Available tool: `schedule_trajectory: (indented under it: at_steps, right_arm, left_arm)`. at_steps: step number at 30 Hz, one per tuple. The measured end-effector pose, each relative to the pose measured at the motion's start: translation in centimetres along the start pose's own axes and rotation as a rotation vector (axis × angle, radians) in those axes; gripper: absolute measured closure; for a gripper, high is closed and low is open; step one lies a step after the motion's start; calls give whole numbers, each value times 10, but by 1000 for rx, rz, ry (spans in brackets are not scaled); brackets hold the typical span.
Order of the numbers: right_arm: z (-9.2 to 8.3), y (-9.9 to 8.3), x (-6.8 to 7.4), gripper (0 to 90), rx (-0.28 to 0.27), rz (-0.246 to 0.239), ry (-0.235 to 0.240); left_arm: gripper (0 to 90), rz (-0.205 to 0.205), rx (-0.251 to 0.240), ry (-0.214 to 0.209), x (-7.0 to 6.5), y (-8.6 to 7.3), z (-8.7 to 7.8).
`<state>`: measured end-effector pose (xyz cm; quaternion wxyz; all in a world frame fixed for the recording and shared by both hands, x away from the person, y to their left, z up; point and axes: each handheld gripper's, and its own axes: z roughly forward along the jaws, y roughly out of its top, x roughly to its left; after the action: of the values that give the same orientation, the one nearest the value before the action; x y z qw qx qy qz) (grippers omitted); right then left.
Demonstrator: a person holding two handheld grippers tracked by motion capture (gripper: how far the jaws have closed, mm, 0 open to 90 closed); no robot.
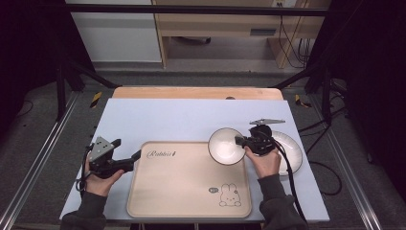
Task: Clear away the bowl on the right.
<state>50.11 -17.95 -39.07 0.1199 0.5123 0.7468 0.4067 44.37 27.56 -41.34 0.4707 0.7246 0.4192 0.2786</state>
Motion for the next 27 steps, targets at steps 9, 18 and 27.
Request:
schedule_trajectory:
  at_steps: [9, 18, 27]
  right_arm:
    - [10, 2, 5, 827, 11, 3, 14]
    - [25, 4, 12, 827, 17, 8, 36]
    - [36, 3, 16, 827, 27, 15, 36]
  left_arm:
    - [131, 2, 3, -5, -2, 1, 1]
    - [131, 4, 5, -6, -2, 1, 2]
    - [132, 4, 4, -5, -2, 1, 2]
